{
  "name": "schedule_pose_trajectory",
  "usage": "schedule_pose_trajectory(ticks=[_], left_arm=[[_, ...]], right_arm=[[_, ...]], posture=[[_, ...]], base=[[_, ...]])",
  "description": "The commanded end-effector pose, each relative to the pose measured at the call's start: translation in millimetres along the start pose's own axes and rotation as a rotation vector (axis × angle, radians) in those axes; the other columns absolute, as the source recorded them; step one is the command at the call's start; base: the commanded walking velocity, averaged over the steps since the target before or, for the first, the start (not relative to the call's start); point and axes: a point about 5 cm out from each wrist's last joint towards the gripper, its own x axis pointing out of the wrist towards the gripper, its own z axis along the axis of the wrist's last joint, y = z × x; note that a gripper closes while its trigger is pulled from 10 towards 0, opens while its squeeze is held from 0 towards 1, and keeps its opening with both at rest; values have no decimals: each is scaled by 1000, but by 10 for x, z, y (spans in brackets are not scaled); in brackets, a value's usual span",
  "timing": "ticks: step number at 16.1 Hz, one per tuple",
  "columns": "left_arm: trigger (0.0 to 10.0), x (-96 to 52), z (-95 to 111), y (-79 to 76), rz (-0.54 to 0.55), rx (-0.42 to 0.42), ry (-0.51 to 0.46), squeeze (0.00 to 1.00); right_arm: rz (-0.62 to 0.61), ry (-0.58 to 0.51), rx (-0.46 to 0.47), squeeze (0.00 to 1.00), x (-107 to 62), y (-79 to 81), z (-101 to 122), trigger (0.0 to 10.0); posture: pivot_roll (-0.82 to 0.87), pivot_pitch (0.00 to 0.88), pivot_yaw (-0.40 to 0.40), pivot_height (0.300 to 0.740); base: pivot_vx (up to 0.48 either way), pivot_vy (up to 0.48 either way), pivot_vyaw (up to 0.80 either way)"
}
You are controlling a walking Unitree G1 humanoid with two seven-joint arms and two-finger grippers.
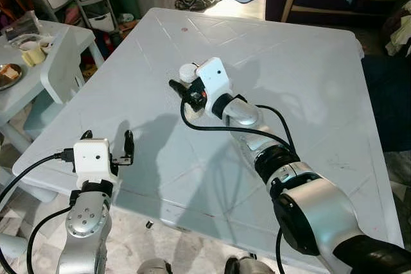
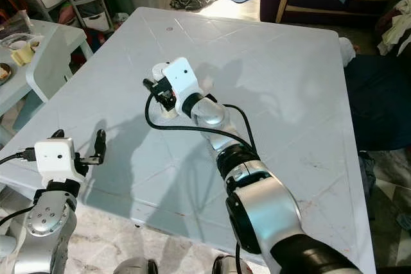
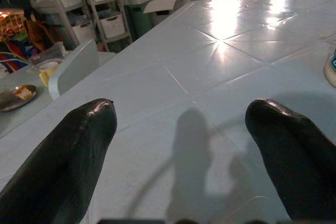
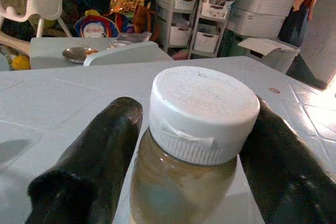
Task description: Restocking fridge
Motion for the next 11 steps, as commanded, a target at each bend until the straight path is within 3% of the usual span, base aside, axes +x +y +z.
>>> schedule_pose_trajectory(ticks=[1,6,8,10,11], left_arm=[[10000,-3,-26,-2,-5,8,11,0],[10000,-24,-90,-21,21,14,48,0],[10000,-34,-150,-2,76,13,86,0],[10000,-26,-157,-2,90,-25,98,0],[10000,-17,-168,-4,83,-27,106,0]], right_arm=[[0,-5,-9,0,28,-8,46,0],[-10,-32,-33,0,-27,-10,10,0],[-37,-134,-7,0,-136,-35,39,0],[-105,-183,61,0,-346,-65,-36,0],[-136,-184,73,0,-486,-51,-98,10000]], posture=[[145,71,19,740],[126,69,25,740],[121,71,23,740],[115,76,18,740],[94,76,21,740]], base=[[0,0,0],[0,0,0],[0,0,0],[0,0,0],[0,0,0]])
